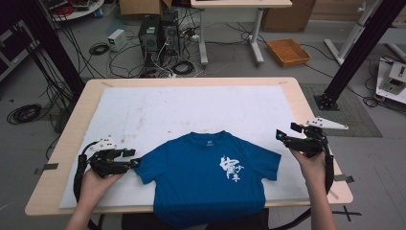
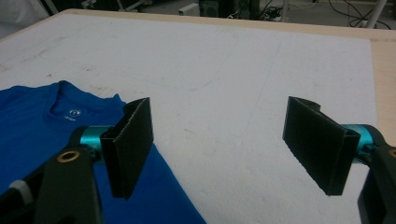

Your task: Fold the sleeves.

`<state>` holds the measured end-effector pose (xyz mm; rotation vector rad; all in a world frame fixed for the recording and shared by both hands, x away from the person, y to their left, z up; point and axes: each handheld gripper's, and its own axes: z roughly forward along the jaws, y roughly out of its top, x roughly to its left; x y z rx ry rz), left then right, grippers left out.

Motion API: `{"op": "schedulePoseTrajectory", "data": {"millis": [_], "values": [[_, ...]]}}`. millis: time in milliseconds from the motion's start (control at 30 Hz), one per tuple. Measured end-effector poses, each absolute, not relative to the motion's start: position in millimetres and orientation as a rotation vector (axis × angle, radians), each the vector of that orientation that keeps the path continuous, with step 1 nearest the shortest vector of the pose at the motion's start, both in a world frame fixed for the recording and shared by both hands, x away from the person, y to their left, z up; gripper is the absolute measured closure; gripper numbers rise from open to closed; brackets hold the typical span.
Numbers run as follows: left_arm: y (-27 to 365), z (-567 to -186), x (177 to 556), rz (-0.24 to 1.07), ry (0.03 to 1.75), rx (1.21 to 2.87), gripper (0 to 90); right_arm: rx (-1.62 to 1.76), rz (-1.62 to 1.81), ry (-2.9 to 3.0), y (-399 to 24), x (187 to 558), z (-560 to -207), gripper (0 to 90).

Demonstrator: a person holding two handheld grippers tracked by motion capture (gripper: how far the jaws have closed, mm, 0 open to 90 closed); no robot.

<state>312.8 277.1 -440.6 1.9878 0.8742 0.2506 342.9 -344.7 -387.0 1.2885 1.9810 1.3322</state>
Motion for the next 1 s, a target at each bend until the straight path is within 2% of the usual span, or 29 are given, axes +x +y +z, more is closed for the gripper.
{"op": "schedulePoseTrajectory", "data": {"millis": [300, 533, 800, 1000], "values": [[277.7, -441.4, 312.4, 0.227, 0.913, 2.005, 57.5, 1.293, 1.335, 1.974, -345.6, 342.7, -387.0, 24.3], [280.9, -446.1, 314.8, 0.194, 0.996, 2.017, 60.3, 1.295, 1.329, 1.975, -344.7, 342.8, -387.4, 24.3], [279.8, -447.2, 313.1, 0.168, 1.043, 2.023, 74.7, 1.293, 1.328, 1.972, -344.0, 342.5, -387.3, 24.3], [280.8, -444.7, 312.1, 0.149, 1.094, 2.012, 71.2, 1.299, 1.331, 1.969, -345.5, 342.2, -387.7, 24.3]]}}
